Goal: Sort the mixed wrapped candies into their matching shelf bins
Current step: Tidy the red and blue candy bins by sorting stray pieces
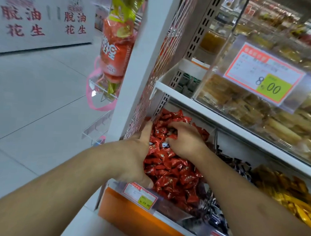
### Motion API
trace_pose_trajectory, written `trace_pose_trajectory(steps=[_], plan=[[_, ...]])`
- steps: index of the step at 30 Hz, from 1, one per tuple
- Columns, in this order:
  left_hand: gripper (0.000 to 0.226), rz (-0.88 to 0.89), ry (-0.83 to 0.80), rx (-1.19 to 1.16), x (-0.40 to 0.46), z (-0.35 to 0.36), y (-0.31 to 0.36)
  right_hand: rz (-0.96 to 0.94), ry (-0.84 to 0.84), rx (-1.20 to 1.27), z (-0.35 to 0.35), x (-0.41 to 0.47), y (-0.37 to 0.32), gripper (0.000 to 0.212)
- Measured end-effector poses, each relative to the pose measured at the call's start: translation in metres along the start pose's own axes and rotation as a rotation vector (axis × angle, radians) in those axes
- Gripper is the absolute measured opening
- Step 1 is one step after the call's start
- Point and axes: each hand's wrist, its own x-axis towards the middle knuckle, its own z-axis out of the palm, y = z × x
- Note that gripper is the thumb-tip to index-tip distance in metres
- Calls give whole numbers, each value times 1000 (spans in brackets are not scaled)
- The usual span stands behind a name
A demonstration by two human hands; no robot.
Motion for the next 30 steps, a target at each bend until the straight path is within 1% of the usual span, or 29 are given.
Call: trace_pose_trajectory(steps=[4, 7, 9, 13, 17, 19, 22, 24, 26, 28, 30], plan=[[151, 0, 3, 16, -2, -1, 2, 15, 3, 66, 0, -4, -2, 38], [150, -10, 2, 25, -1, 0, 3, 41, 66, 179, -3, -15, 0, 26], [150, -12, 4, 25, 0, 0, 3, 31, 118, 233, -9, -27, -1, 24], [151, -9, 0, 25, -1, 0, 3, 41, 163, 342, -30, -62, -6, 22], [153, -17, -5, -2, -1, 1, 3, 67, 314, 418, -52, -107, 5, 21], [153, -15, 5, -17, -1, 2, 2, 113, 362, 373, -60, -131, 19, 22], [155, 6, 36, -48, -2, 4, -1, 210, 424, 181, -63, -161, 46, 28], [156, 8, 58, -89, -4, 5, -3, 234, 384, 64, -62, -174, 61, 36], [155, 8, 88, -137, -8, 8, -2, 253, 307, 44, -64, -181, 63, 46], [154, 11, 130, -164, -11, 12, -1, 231, 269, 56, -68, -180, 55, 46], [149, 0, 163, -150, -15, 16, 2, 185, 255, 77, -70, -172, 42, 42]])
